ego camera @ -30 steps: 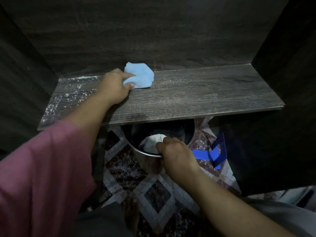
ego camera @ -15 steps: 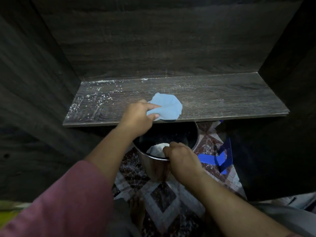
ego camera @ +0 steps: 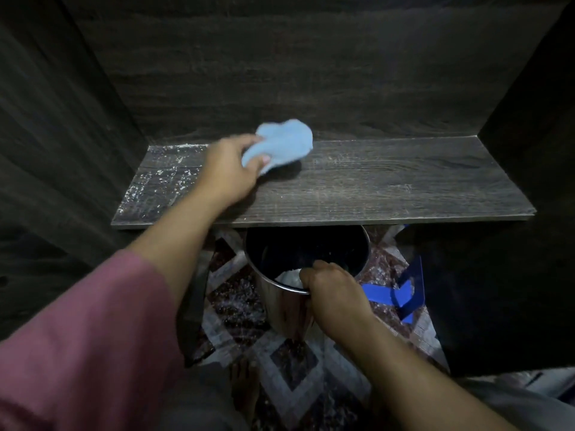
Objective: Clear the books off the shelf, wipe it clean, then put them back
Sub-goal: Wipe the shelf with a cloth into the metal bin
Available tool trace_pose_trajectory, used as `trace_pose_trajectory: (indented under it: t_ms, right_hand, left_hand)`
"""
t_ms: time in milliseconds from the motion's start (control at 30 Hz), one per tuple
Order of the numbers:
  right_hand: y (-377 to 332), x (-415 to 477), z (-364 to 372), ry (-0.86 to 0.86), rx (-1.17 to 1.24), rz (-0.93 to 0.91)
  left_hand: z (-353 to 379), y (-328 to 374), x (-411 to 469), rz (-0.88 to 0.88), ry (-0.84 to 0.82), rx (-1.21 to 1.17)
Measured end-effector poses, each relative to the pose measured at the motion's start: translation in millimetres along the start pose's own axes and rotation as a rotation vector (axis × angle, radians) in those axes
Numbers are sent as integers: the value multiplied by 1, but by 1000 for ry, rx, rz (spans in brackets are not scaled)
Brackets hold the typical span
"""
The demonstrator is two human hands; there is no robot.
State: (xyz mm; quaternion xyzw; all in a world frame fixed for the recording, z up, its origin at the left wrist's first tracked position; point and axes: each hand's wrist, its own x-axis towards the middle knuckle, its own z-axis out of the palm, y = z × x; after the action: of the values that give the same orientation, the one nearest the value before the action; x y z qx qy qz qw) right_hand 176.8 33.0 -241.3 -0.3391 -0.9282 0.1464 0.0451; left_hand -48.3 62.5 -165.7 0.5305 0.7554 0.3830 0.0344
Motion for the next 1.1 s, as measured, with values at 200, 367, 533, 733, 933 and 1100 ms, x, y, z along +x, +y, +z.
trace_pose_trajectory:
  t_ms: [200, 367, 533, 733, 933, 1100]
  right_hand:
    - [4, 8, 0, 26, 29, 47]
    - [6, 12, 1, 26, 72, 74]
    - [6, 12, -2, -38, 47, 69]
    - [6, 9, 0, -53, 85, 88]
    - [6, 10, 1, -91, 123, 120]
    - [7, 8, -1, -79, 58, 62]
  left_hand:
    - [31, -29, 46, 194, 196, 254]
    - [31, -47, 66, 252, 56, 568]
    - [32, -56, 54, 240, -120, 488]
    - [31, -47, 66, 95, -315, 474]
    - [40, -35, 68, 52, -390, 594]
    - [35, -29, 56, 89, -429, 577]
